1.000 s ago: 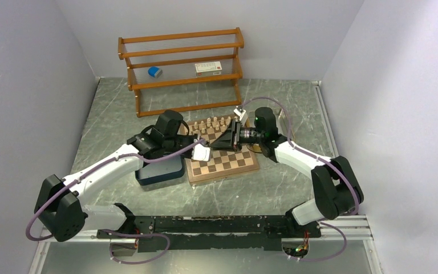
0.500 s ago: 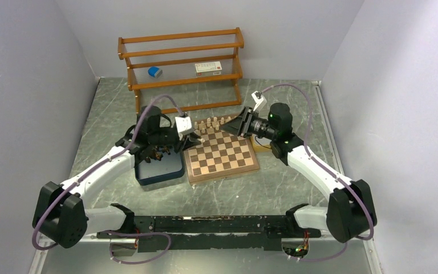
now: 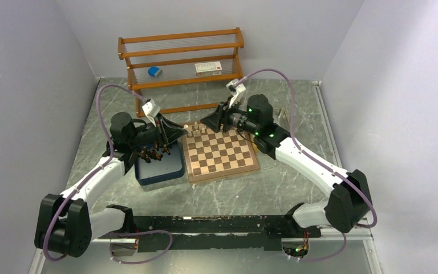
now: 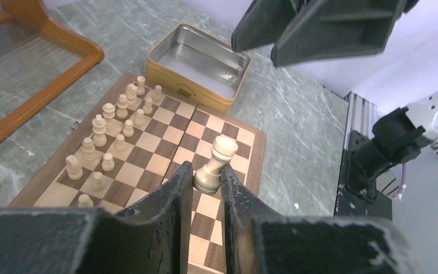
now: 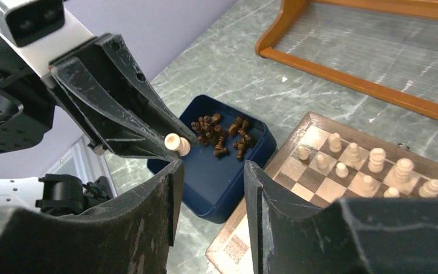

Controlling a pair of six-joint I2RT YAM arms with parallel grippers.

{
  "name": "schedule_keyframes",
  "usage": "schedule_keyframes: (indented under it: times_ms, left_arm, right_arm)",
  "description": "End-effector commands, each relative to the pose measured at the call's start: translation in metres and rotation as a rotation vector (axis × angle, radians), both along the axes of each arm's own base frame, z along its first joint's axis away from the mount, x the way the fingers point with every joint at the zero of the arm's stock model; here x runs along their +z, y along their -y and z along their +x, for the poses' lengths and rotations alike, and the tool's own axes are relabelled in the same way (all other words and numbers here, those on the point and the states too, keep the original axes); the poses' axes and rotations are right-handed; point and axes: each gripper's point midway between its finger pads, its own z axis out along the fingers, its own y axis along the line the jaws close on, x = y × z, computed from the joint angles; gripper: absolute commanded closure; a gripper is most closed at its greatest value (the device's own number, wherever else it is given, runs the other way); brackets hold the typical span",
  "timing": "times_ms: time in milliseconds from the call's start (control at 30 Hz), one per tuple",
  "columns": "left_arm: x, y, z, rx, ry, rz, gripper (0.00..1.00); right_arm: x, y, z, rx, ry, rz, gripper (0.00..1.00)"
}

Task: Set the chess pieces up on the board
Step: Place the chess piece on the chessboard.

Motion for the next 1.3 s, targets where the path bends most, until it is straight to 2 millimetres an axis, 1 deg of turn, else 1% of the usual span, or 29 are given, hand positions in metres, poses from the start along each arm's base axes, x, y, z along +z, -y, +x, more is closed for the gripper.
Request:
schedule_keyframes:
  times_ms: [0,67,267,333,433,533,667,833,967,1133,1267]
  left_arm:
    - [0.017,-0.012,-0.002,0.026,0.009,-0.070,0.81]
    - [0.011,-0.016,-0.004,0.037,-0.004,-0.070,0.81]
    - [0.001,-0.019,-0.010,0.035,-0.013,-0.065,0.81]
    - [-0.001,-0.020,-0.010,0.038,-0.004,-0.052,0.81]
    - [-0.001,-0.019,-0.012,0.031,0.005,-0.050,0.81]
    - [-0.003,-0.019,-0.012,0.029,0.002,-0.046,0.81]
    - [-0.002,-0.019,-0.013,0.028,0.005,-0.050,0.82]
    - [-0.001,-0.020,-0.012,0.036,0.001,-0.049,0.81]
    - [-0.003,-0.022,-0.007,0.066,-0.023,-0.043,0.80]
    - [-0.005,-0.025,-0.001,0.103,-0.040,-0.026,0.70]
    - [-0.003,-0.025,-0.003,0.097,-0.032,-0.020,0.62]
  right_arm:
    - [-0.007,-0.025,0.001,0.021,0.032,-0.082,0.53]
    - [-0.005,-0.040,-0.002,0.055,0.025,-0.087,0.52]
    - [-0.019,-0.073,-0.009,0.110,-0.009,-0.145,0.50]
    - [-0.023,-0.080,-0.011,0.122,-0.021,-0.156,0.52]
    - [-0.035,-0.086,-0.015,0.136,-0.065,-0.186,0.57]
    - [-0.040,-0.091,-0.018,0.150,-0.087,-0.196,0.62]
    - [-0.043,-0.092,-0.019,0.148,-0.110,-0.188,0.71]
    - [-0.045,-0.089,-0.021,0.138,-0.116,-0.189,0.81]
    - [-0.045,-0.085,-0.019,0.118,-0.110,-0.194,0.85]
    - [-0.044,-0.080,-0.013,0.074,-0.102,-0.206,0.87]
    - [-0.043,-0.076,-0.005,0.025,-0.092,-0.216,0.88]
